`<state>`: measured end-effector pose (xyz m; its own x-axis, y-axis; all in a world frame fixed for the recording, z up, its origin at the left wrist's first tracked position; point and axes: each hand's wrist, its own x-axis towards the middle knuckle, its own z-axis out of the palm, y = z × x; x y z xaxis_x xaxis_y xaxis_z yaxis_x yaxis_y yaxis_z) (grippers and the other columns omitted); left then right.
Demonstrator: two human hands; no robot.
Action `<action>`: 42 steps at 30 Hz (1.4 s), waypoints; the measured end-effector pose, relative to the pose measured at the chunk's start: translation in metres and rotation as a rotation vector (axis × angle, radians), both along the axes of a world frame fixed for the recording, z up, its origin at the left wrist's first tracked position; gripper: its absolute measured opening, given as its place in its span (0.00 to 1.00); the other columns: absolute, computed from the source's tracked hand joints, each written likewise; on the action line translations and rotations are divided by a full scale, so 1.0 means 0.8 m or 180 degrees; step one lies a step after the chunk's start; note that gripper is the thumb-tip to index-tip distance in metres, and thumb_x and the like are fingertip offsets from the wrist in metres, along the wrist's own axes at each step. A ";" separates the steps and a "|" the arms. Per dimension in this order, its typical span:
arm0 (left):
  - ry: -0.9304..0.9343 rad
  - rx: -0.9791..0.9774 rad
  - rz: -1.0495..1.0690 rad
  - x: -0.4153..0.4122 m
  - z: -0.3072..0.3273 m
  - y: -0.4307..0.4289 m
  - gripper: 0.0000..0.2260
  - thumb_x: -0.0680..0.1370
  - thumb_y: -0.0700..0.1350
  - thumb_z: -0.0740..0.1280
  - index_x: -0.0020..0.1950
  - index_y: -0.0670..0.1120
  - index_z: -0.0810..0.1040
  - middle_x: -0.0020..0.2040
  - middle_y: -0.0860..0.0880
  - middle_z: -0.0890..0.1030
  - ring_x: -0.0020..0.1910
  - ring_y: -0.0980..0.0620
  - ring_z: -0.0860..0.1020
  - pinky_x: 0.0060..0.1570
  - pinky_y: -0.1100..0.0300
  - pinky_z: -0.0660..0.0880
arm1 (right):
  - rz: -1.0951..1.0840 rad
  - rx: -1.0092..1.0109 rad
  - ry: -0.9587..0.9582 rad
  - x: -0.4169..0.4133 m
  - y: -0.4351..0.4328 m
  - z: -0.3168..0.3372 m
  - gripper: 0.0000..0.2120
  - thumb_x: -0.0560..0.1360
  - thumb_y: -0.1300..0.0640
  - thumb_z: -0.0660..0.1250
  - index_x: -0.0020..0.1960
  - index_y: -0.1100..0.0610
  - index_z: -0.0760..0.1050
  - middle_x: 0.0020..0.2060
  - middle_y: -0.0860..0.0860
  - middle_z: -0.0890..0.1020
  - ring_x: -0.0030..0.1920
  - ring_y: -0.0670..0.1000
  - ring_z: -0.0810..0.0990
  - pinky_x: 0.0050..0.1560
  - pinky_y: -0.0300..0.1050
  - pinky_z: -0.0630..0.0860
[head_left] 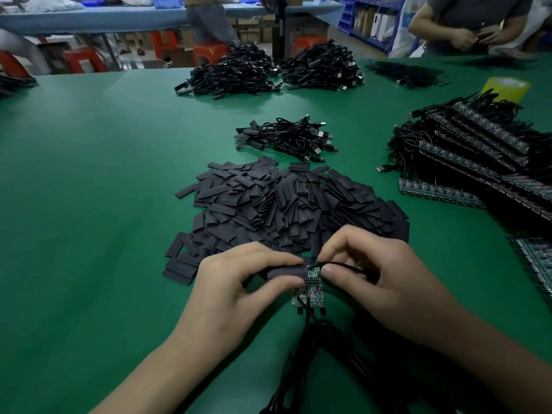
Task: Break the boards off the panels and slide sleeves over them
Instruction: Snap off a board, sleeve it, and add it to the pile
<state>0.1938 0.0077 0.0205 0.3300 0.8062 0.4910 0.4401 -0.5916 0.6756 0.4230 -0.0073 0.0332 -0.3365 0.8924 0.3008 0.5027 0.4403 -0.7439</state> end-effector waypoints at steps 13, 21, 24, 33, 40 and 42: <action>-0.0200 -0.0134 0.0047 0.006 -0.001 -0.006 0.09 0.73 0.50 0.75 0.52 0.52 0.87 0.47 0.59 0.85 0.49 0.58 0.83 0.50 0.66 0.76 | -0.0147 0.1356 -0.0496 -0.011 -0.006 -0.001 0.02 0.77 0.59 0.72 0.47 0.56 0.84 0.40 0.46 0.84 0.41 0.45 0.82 0.41 0.42 0.77; -0.0260 -0.0013 0.0176 0.007 0.004 -0.006 0.08 0.73 0.47 0.76 0.52 0.50 0.86 0.46 0.57 0.84 0.48 0.57 0.82 0.50 0.68 0.74 | -0.0358 0.0693 0.0116 -0.013 -0.010 -0.002 0.05 0.75 0.53 0.73 0.50 0.51 0.81 0.39 0.42 0.84 0.41 0.44 0.84 0.40 0.40 0.79; -0.0275 0.0079 0.0359 0.006 0.005 -0.006 0.09 0.72 0.47 0.77 0.52 0.51 0.87 0.47 0.55 0.81 0.49 0.54 0.81 0.50 0.69 0.72 | -0.0303 0.0457 0.0167 -0.012 -0.008 -0.002 0.01 0.76 0.54 0.72 0.47 0.50 0.82 0.37 0.43 0.84 0.38 0.46 0.84 0.39 0.43 0.79; -0.0382 0.0124 0.0862 0.013 0.005 -0.009 0.17 0.71 0.53 0.74 0.58 0.52 0.85 0.48 0.55 0.79 0.50 0.55 0.80 0.52 0.65 0.75 | -0.0666 0.1491 -0.0678 -0.019 -0.012 -0.007 0.05 0.79 0.54 0.71 0.46 0.54 0.83 0.34 0.48 0.83 0.34 0.49 0.81 0.35 0.49 0.77; -0.0465 -0.0003 0.0677 0.016 0.008 -0.010 0.28 0.68 0.55 0.77 0.66 0.48 0.80 0.53 0.54 0.80 0.53 0.57 0.81 0.56 0.71 0.74 | -0.0575 0.1869 -0.1047 -0.025 -0.015 -0.010 0.07 0.80 0.54 0.70 0.47 0.55 0.84 0.38 0.48 0.85 0.38 0.52 0.84 0.34 0.52 0.77; -0.0438 0.0008 0.0681 0.015 0.008 -0.009 0.28 0.68 0.55 0.77 0.66 0.48 0.80 0.53 0.54 0.80 0.54 0.56 0.81 0.57 0.66 0.76 | -0.0558 0.1860 -0.1035 -0.024 -0.014 -0.010 0.06 0.80 0.54 0.70 0.48 0.55 0.85 0.39 0.48 0.85 0.38 0.51 0.84 0.34 0.52 0.77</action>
<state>0.2060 0.0001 0.0268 0.0818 0.8492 0.5217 0.4595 -0.4967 0.7363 0.4035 -0.0189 0.0249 -0.3566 0.6640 0.6572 0.7604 0.6150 -0.2087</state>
